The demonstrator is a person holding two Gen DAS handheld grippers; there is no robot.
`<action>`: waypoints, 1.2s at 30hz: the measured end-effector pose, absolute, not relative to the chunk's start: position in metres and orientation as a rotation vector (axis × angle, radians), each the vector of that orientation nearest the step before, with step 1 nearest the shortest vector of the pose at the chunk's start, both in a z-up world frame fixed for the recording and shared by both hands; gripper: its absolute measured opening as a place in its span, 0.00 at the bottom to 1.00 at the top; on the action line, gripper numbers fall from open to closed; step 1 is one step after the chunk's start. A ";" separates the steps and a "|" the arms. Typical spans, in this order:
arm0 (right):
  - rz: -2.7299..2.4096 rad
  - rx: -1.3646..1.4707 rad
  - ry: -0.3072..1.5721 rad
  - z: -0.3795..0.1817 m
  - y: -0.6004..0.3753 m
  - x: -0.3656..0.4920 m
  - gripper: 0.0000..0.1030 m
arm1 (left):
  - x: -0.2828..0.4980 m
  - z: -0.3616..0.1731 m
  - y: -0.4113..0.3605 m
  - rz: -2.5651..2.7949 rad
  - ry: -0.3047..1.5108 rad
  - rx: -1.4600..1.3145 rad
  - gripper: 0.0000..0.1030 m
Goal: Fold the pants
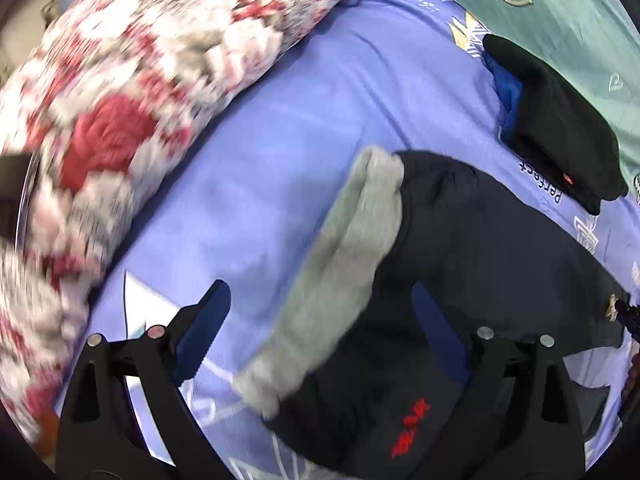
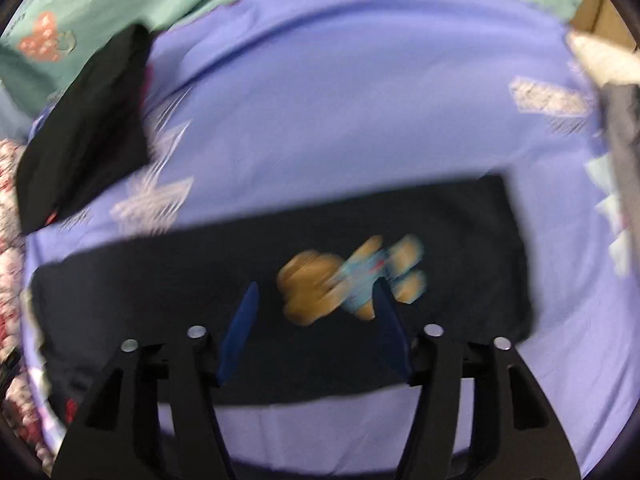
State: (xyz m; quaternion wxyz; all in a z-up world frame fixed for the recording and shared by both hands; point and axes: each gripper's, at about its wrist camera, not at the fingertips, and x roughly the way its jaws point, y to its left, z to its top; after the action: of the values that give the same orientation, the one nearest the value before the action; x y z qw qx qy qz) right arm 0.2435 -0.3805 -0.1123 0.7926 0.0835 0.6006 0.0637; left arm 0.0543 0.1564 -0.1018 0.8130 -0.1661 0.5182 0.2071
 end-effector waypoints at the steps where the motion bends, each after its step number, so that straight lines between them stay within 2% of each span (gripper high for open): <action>1: 0.148 0.180 1.303 -0.115 -0.376 0.237 0.59 | 0.061 -0.102 0.157 0.436 1.107 -0.335 0.90; 7: 0.225 0.247 1.293 -0.111 -0.372 0.199 0.65 | 0.110 -0.111 0.155 0.377 1.123 -0.194 0.89; 11: 0.335 0.260 1.295 -0.105 -0.346 0.184 0.66 | 0.128 -0.120 0.153 0.357 1.154 -0.125 0.88; 19: 0.495 0.219 1.297 -0.123 -0.250 0.195 0.65 | 0.146 -0.135 0.159 0.383 1.187 -0.074 0.89; 20: 0.440 0.165 1.302 -0.127 -0.248 0.199 0.65 | 0.150 -0.139 0.163 0.389 1.198 -0.063 0.89; 21: 0.362 0.114 1.286 -0.130 -0.255 0.203 0.60 | 0.151 -0.141 0.166 0.395 1.208 -0.054 0.90; 25: 0.044 -0.004 1.237 -0.118 -0.275 0.218 0.61 | 0.153 -0.135 0.174 0.413 1.191 -0.035 0.89; 29: 0.318 0.164 1.267 -0.110 -0.258 0.234 0.61 | 0.153 -0.128 0.186 0.348 1.188 -0.081 0.89; 36: 0.443 0.157 1.272 -0.119 -0.200 0.261 0.61 | 0.165 -0.128 0.192 0.355 1.200 -0.089 0.89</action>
State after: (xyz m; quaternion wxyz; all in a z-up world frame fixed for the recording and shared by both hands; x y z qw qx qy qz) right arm 0.2607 -0.2002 -0.1191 0.7789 0.0725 0.5883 0.2048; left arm 0.1651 0.1919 -0.1278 0.8097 -0.0416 0.5614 0.1661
